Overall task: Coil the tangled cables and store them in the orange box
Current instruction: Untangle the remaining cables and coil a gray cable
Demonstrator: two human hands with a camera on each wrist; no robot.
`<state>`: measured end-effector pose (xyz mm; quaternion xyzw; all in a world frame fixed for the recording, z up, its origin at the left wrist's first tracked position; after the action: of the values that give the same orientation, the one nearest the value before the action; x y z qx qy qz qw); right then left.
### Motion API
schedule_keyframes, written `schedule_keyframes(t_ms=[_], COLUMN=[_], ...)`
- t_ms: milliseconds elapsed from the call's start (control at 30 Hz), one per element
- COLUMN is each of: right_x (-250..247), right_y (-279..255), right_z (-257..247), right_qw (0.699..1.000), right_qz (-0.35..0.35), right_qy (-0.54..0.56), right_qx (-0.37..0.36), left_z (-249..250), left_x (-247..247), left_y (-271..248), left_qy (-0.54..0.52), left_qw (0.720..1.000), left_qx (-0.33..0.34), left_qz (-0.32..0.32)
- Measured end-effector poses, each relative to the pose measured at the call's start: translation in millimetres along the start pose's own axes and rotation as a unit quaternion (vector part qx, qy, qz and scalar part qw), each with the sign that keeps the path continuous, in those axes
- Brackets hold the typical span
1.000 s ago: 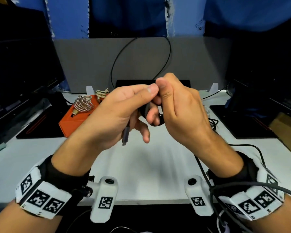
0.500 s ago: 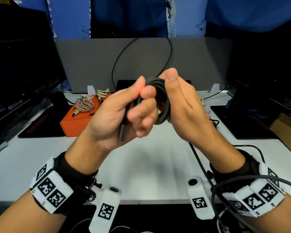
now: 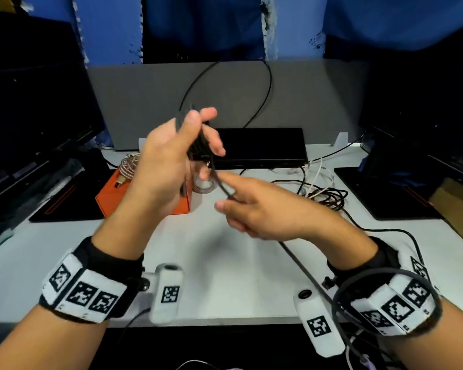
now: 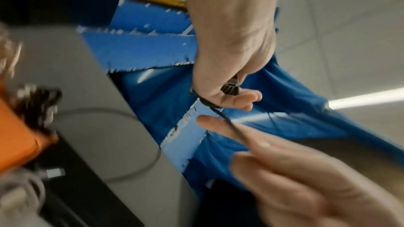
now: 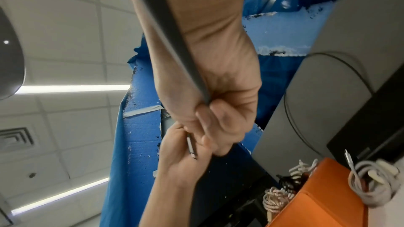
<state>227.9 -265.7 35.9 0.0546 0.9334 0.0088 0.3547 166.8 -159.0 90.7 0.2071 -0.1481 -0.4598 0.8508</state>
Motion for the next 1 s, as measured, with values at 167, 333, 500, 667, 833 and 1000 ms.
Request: schedule_keyframes(t_ms=[167, 333, 500, 667, 833, 1000], right_x=[4, -35, -35, -26, -54, -100], right_y=[-7, -14, -21, -31, -34, -31], right_z=[-2, -8, -17, -14, -5, 19], right_qw=[0.992, 0.986, 0.981, 0.976, 0.981, 0.983], right_qz=[-0.056, 0.045, -0.027, -0.135, -0.074, 0.127], right_qy=[0.115, 0.155, 0.179, 0.163, 0.169, 0.126], right_qx=[0.002, -0.045, -0.074, -0.057, -0.065, -0.043], left_z=[-17, -11, 3, 12, 18, -2], left_x=[10, 18, 20, -40, -106, -96], left_y=[-1, -17, -38, -22, 13, 9], left_qy=[0.39, 0.332, 0.228, 0.158, 0.044, 0.115], left_qw=[0.912, 0.898, 0.874, 0.925, 0.994, 0.973], left_qx=[0.013, -0.032, -0.095, -0.091, -0.03, -0.083], left_qz=[-0.126, -0.287, -0.418, -0.333, -0.091, -0.181])
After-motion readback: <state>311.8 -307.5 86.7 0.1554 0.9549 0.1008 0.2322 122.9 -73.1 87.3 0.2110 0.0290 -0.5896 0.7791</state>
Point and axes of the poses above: each hand's wrist, its own y-axis towards the middle knuckle, its own x-axis out of the palm, z = x × y, the point moved 8 cm from there along y, towards the middle knuckle, and after that the axes turned 3 degrees about -z, right-handed, at the moved point
